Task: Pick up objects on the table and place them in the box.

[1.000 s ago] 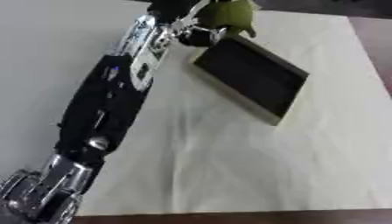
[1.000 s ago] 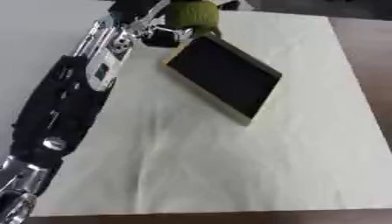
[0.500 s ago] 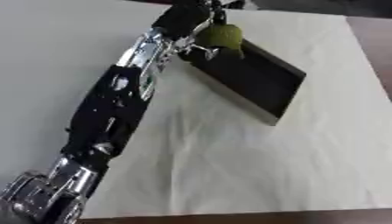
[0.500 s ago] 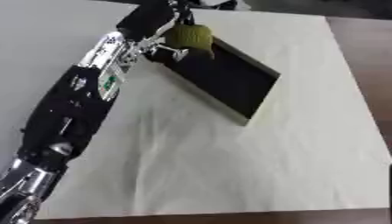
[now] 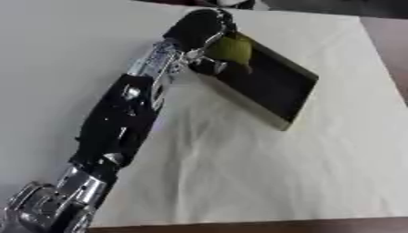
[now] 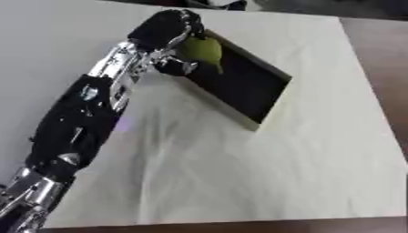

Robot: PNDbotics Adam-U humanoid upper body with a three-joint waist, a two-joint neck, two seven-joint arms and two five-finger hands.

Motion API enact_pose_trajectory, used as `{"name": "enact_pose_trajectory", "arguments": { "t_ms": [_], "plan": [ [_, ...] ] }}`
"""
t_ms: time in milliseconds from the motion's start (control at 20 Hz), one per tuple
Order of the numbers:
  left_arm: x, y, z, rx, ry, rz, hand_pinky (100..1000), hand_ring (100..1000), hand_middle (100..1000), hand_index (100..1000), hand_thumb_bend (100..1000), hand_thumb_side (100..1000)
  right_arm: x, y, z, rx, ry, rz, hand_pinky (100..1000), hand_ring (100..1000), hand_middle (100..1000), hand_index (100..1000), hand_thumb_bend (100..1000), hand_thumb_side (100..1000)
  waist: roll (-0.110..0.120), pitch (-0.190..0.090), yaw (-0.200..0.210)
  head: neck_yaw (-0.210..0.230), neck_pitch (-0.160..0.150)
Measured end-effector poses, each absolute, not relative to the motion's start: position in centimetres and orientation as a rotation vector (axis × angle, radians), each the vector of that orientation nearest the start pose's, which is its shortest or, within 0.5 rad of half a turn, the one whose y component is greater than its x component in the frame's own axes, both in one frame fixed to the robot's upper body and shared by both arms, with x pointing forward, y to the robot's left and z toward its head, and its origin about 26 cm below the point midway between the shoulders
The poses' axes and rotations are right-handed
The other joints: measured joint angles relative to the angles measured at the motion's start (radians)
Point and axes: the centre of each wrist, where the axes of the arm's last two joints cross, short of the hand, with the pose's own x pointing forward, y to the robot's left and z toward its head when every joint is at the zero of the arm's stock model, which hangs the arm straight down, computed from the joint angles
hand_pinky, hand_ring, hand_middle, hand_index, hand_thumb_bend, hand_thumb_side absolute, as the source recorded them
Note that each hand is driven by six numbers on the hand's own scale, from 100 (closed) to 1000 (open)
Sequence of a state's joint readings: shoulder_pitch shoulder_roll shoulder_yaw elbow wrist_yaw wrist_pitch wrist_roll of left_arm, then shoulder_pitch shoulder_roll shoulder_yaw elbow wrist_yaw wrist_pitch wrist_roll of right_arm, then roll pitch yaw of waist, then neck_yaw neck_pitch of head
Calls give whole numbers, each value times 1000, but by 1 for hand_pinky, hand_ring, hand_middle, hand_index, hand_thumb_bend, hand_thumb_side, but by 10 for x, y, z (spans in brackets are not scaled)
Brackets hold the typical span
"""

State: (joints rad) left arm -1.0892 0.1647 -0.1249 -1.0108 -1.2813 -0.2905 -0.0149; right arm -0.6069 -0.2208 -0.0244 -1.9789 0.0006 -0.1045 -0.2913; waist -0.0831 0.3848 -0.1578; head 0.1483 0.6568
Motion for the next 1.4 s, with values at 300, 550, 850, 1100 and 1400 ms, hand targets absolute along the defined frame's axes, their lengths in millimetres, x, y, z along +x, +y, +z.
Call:
{"name": "enact_pose_trajectory", "arguments": {
  "t_ms": [300, 550, 850, 1100, 1400],
  "plan": [
    [475, 127, 252, -1498, 2535, 1752, 585, 564, 520, 572, 249, 100, 318, -217, 280, 116, 3591, 91, 842, 701, 625, 728, 100, 613, -5, 0, -12, 14, 0],
    [474, 122, 250, -1440, 2528, 1777, 607, 586, 548, 605, 227, 100, 318, -217, 280, 112, 3591, 99, 842, 701, 625, 728, 100, 613, -2, 0, -15, 17, 0],
    [473, 119, 245, -1340, 2513, 1877, 721, 693, 671, 737, 271, 100, 318, -216, 279, 112, 3593, 117, 842, 701, 625, 728, 100, 614, -1, 2, -18, 17, 0],
    [474, 119, 239, -1222, 2409, 2043, 852, 867, 856, 940, 335, 270, 318, -217, 279, 120, 3593, 131, 842, 702, 625, 728, 100, 615, 1, 2, -19, 14, -2],
    [475, 122, 235, -1161, 2287, 2203, 882, 918, 912, 987, 326, 333, 318, -218, 279, 122, 3594, 140, 842, 702, 624, 727, 100, 616, 1, 2, -19, 9, -5]
  ]
}}
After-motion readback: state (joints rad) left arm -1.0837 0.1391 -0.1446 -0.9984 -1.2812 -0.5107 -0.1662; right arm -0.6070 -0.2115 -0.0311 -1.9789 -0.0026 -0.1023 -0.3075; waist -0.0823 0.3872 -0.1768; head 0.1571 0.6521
